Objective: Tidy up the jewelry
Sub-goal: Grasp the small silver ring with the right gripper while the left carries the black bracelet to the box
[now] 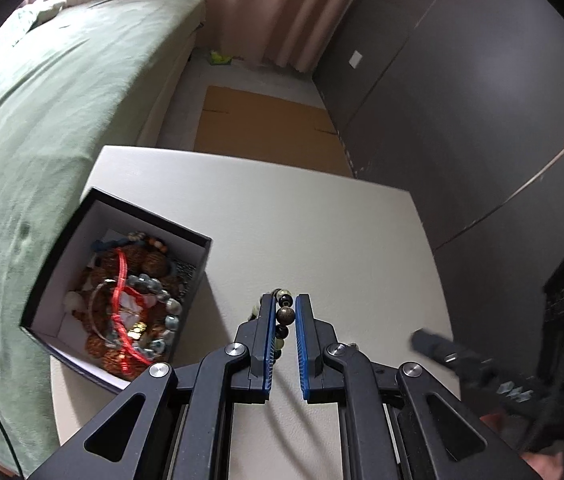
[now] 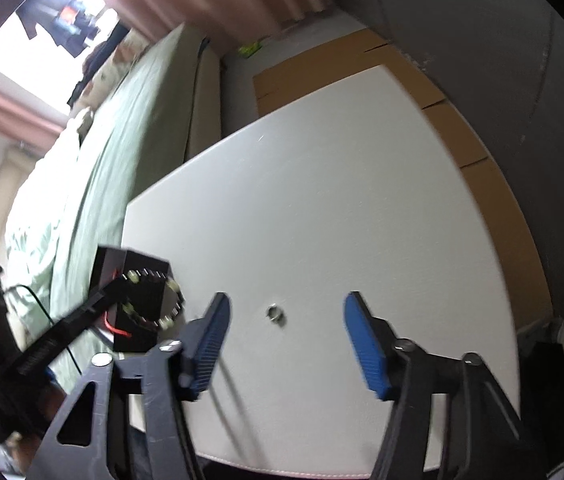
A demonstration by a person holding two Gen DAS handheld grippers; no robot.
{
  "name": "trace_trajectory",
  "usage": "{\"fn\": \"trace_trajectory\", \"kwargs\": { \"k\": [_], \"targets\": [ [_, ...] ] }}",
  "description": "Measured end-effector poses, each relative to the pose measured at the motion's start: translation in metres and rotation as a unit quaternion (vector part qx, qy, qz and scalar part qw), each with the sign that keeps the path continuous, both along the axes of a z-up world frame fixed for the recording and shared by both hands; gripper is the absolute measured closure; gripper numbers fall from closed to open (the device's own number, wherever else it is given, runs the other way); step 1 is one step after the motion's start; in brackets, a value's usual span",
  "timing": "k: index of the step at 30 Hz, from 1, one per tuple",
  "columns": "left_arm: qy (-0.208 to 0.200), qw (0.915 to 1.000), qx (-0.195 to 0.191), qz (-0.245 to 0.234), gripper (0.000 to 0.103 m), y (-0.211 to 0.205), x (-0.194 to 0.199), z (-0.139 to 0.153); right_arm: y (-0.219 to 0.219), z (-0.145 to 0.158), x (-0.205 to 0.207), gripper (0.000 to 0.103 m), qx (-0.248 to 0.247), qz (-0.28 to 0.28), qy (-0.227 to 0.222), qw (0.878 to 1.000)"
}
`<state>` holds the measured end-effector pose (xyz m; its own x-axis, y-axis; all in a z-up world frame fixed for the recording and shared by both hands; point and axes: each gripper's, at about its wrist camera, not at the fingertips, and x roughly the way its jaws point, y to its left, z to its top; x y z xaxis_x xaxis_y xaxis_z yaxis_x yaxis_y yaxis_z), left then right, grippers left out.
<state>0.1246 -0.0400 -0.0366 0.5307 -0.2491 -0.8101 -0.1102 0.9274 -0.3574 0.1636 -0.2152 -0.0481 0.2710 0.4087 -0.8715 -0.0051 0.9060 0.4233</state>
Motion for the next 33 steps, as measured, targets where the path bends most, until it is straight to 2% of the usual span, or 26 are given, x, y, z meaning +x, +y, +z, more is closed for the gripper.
{"fn": "trace_trajectory", "kwargs": {
  "k": [12, 16, 25, 28, 33],
  "targets": [
    [-0.043, 0.9977, -0.045, 0.026, 0.093, 0.042, -0.017, 0.039, 0.047, -0.023, -0.006, 0.068, -0.073, 0.056, 0.013, 0.996],
    [-0.053, 0.9967, -0.051, 0.033, 0.093, 0.052, -0.020, 0.047, 0.056, -0.030, -0.007, 0.080, -0.093, 0.066, 0.018, 0.993],
    [-0.059, 0.9951, -0.059, 0.053, 0.093, 0.073, -0.029, 0.051, 0.066, -0.037, -0.016, 0.084, -0.164, 0.080, 0.012, 0.983],
    [-0.057, 0.9950, -0.058, 0.059, 0.093, 0.078, -0.033, 0.050, 0.070, -0.037, -0.021, 0.088, -0.187, 0.087, 0.002, 0.979],
    [-0.043, 0.9957, -0.058, 0.058, 0.093, 0.081, -0.037, 0.043, 0.065, -0.032, -0.023, 0.088, -0.183, 0.085, -0.004, 0.979]
  ]
}}
